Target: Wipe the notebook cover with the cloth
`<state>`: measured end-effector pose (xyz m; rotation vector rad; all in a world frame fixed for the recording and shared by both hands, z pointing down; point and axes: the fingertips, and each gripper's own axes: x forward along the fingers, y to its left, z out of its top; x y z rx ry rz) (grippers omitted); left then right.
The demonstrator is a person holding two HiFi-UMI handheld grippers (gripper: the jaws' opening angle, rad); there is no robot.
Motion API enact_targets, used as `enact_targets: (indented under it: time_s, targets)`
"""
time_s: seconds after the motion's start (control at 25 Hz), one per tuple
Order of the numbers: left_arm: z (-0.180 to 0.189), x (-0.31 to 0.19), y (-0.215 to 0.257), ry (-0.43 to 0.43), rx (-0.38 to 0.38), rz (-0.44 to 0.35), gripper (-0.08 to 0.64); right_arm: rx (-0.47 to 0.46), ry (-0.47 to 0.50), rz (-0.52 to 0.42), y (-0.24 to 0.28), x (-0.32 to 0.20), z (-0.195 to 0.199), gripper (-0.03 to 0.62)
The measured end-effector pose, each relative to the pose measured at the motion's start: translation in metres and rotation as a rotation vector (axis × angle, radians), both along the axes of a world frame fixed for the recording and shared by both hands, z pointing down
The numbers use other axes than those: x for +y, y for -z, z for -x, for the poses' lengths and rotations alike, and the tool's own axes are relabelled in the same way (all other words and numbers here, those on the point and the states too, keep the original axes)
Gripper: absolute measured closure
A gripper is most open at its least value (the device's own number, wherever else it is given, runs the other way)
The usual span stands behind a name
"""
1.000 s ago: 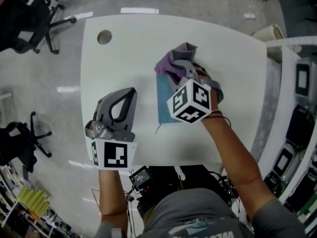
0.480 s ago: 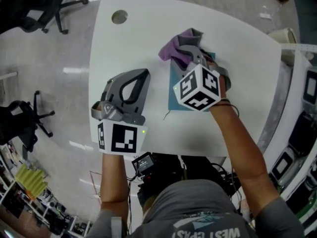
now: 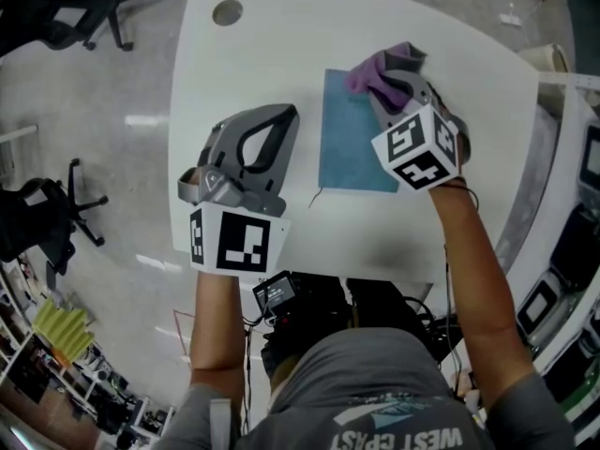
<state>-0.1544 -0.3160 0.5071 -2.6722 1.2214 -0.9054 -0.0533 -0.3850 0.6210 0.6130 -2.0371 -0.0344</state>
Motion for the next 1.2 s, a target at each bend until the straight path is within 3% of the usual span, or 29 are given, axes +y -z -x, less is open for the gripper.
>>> enact_targets:
  time_s: [0.32,0.92,1.2]
  targets:
    - [-0.011,0.007,0.012,-0.026,-0.005,-0.018,0.558,0.021,-0.066,0.005,0.002,0.003,-0.032,0.483]
    - [-0.04,0.058,0.094,-0.053,-0.056,-0.151,0.558,-0.189,-0.175,-0.141,0.123,0.072,-0.093,0.483]
    - [-0.063,0.109,0.124,-0.074,-0.077,-0.193,0.558,-0.229,-0.202,-0.22,0.171,0.13,-0.137,0.483]
